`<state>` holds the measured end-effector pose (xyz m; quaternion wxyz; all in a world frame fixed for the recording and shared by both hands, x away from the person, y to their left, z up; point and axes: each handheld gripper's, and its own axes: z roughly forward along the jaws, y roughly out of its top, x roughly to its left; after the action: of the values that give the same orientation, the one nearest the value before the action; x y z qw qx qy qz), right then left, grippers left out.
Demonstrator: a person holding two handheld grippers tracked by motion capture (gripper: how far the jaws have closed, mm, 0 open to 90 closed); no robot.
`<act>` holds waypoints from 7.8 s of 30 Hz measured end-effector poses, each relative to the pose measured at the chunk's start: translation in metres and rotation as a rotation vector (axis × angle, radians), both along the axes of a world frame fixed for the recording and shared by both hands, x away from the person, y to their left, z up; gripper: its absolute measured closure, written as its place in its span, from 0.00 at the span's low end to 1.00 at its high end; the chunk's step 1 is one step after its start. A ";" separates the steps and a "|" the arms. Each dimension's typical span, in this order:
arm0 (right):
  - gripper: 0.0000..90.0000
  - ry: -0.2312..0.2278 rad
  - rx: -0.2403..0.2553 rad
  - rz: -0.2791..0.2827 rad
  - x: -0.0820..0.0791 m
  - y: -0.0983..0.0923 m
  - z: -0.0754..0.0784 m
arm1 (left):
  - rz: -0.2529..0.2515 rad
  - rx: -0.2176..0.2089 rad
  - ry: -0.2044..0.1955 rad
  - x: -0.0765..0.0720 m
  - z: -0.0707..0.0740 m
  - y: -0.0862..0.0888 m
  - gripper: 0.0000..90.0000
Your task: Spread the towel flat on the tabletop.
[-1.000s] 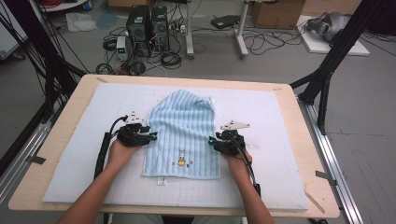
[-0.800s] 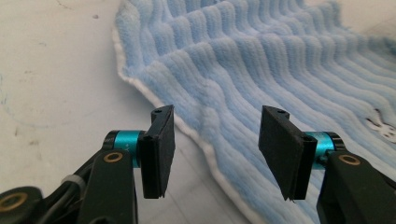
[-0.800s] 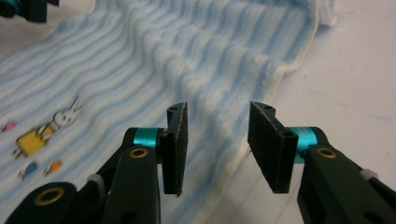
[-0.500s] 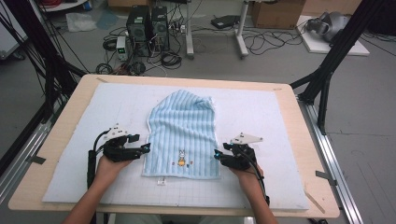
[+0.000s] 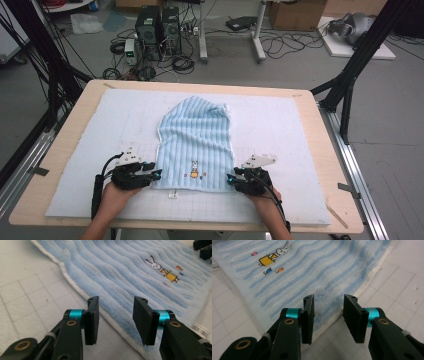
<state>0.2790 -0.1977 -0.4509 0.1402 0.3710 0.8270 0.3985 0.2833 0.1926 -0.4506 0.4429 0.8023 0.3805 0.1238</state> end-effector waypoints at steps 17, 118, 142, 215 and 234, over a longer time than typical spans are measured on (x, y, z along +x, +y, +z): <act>0.94 0.106 0.031 0.140 -0.028 -0.005 0.005 | -0.103 0.021 0.008 -0.038 0.000 0.007 0.97; 0.55 0.060 0.144 0.180 -0.004 0.006 0.022 | 0.115 -0.201 -0.038 0.058 0.023 0.022 0.48; 0.52 -0.002 0.192 0.114 0.000 -0.013 0.024 | 0.175 0.056 0.009 0.157 0.001 -0.072 0.46; 0.68 -0.025 0.030 -0.344 0.172 0.012 0.022 | 0.241 -0.058 0.042 0.126 0.004 0.000 0.50; 0.61 0.078 -0.017 -0.222 0.127 -0.008 0.008 | 0.085 0.046 0.015 0.127 0.001 -0.036 0.97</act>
<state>0.4064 -0.2060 -0.4431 0.1540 0.4743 0.7890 0.3589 0.4099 0.1565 -0.4495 0.4159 0.7964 0.4145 0.1449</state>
